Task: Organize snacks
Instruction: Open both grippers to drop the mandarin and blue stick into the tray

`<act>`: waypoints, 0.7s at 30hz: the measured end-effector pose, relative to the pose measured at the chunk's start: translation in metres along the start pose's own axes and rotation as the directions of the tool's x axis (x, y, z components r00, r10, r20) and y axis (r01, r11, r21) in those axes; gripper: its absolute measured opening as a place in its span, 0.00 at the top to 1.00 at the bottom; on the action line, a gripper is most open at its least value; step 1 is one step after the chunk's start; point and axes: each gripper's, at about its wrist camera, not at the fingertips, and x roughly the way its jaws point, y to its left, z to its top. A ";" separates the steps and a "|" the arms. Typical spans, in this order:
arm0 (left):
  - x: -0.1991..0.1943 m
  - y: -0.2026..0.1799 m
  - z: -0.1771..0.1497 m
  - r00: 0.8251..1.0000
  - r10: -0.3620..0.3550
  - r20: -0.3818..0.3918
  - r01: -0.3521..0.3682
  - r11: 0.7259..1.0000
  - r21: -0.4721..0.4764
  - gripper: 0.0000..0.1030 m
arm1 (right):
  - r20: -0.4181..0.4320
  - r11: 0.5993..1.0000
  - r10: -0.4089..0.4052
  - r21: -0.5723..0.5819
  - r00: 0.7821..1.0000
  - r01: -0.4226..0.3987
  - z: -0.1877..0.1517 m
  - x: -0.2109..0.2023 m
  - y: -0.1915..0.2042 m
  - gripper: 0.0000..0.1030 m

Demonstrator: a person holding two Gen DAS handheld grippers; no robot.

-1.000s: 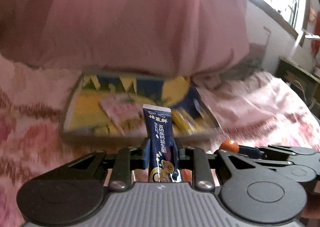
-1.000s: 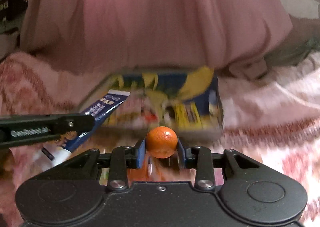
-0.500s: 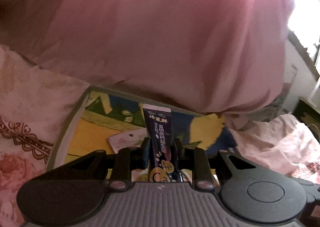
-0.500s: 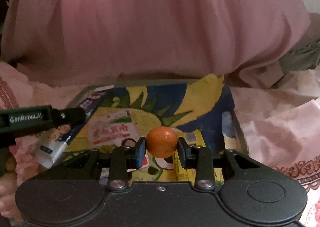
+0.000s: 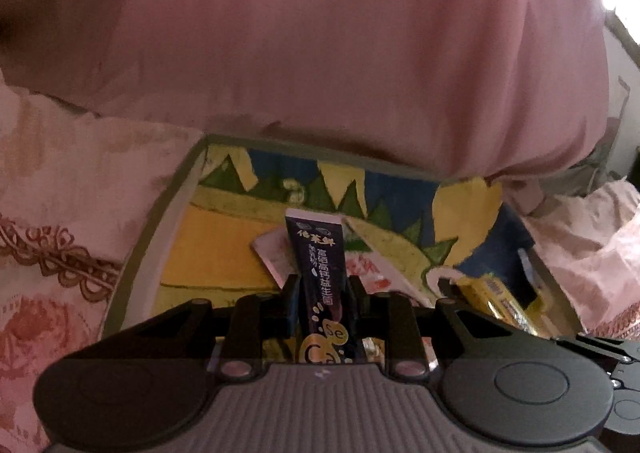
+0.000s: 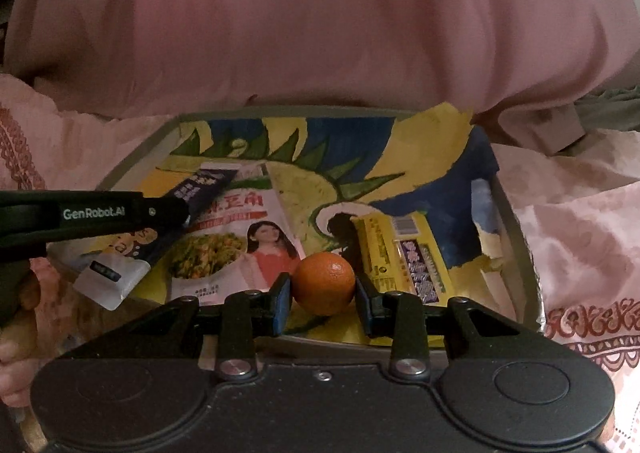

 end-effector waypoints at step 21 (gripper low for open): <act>-0.063 -0.005 0.004 0.993 0.058 0.101 -0.058 0.998 -0.003 0.14 | 0.155 0.997 -0.006 0.072 0.988 -0.005 0.021 -0.080 -0.016 0.13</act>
